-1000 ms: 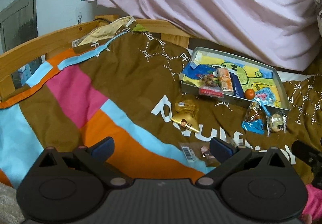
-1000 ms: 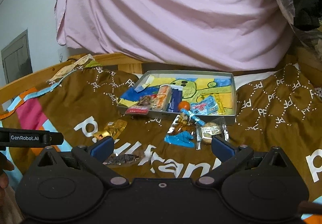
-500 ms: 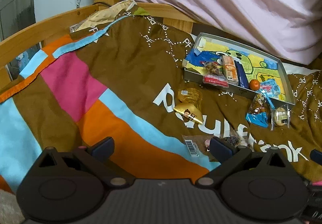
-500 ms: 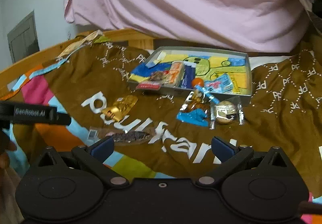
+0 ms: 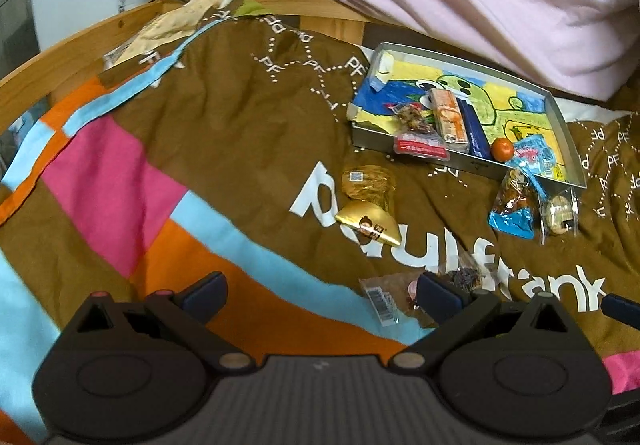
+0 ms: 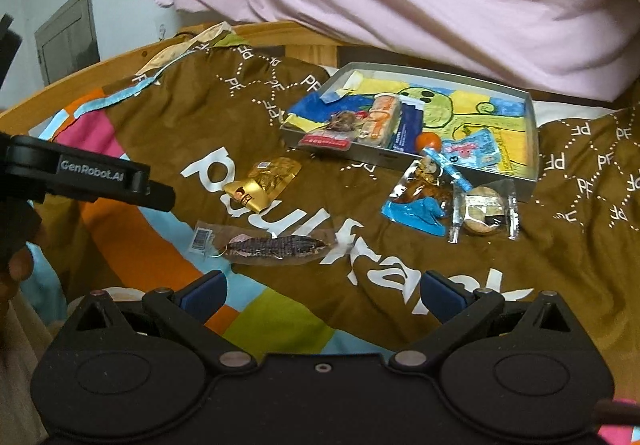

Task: Organize snacks
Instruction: 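Move both tools back toward the remaining snacks, then grasp gold pouch with left gripper while right gripper grasps clear snack pack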

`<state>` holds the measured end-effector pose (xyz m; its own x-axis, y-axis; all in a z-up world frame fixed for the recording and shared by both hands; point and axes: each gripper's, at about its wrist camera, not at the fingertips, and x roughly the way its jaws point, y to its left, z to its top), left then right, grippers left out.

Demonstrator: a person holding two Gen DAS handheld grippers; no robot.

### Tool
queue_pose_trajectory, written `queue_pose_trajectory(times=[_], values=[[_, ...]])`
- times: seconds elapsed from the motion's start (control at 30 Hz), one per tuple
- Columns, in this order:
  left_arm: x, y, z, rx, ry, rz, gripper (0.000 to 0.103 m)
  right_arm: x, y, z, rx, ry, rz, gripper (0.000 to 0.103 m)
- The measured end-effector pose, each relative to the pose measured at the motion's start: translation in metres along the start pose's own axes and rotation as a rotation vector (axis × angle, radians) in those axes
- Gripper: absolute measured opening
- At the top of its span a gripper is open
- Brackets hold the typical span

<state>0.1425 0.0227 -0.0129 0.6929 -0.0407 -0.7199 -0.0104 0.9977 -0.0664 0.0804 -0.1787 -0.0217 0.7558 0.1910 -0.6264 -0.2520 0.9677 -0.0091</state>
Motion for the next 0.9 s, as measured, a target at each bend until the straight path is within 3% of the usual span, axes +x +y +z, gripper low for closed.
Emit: queue_pose_trajectory(times=[0.5,0.7,0.9], values=[[0.051,-0.009,0.029,0.098,0.052,-0.108,0.103,0.04,-0.005,0.02,-0.113,0.077,0.09,0.102],[0.079,-0.014,0.04,0.149,0.072,-0.196,0.103,0.068,-0.019,0.031,-0.238,0.06,0.239,0.102],[0.105,-0.026,0.048,0.268,0.081,-0.263,0.102,0.089,-0.023,0.033,-0.354,0.049,0.345,0.101]])
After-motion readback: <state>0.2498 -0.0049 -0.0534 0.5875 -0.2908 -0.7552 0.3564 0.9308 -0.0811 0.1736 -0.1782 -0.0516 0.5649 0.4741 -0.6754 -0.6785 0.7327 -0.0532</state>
